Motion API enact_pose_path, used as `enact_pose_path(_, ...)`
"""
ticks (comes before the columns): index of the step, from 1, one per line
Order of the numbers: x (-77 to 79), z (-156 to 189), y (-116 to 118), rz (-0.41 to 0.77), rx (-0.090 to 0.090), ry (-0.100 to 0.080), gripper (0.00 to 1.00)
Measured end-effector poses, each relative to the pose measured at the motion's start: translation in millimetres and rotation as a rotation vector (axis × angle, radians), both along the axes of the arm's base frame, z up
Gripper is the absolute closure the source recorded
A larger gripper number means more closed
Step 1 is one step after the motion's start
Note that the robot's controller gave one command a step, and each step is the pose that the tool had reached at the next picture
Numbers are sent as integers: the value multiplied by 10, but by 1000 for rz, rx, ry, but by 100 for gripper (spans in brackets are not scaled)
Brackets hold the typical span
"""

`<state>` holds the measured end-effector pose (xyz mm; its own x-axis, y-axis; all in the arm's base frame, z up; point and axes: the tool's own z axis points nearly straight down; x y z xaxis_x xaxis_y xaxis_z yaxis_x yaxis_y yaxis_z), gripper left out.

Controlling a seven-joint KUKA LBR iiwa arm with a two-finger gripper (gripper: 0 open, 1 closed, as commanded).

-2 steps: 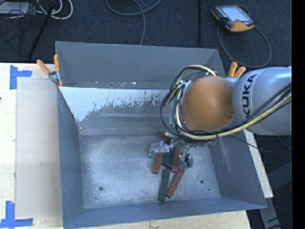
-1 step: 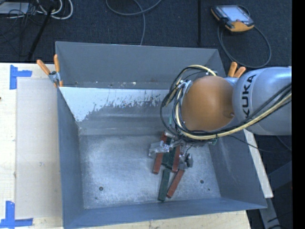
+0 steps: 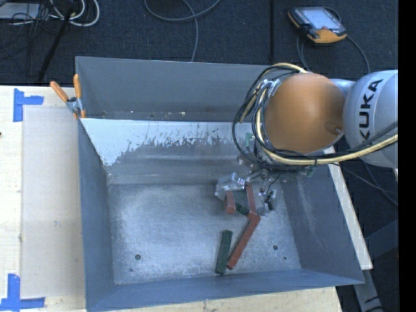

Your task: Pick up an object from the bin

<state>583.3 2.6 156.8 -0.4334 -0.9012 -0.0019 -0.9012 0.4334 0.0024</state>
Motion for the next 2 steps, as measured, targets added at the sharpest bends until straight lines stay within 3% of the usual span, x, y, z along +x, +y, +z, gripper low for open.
enact_pose_path(1, 0, -1, 0, -1, 0, 0, 100)
enact_pose_path(2, 72, 839, 47, -17, 0, -1, 100)
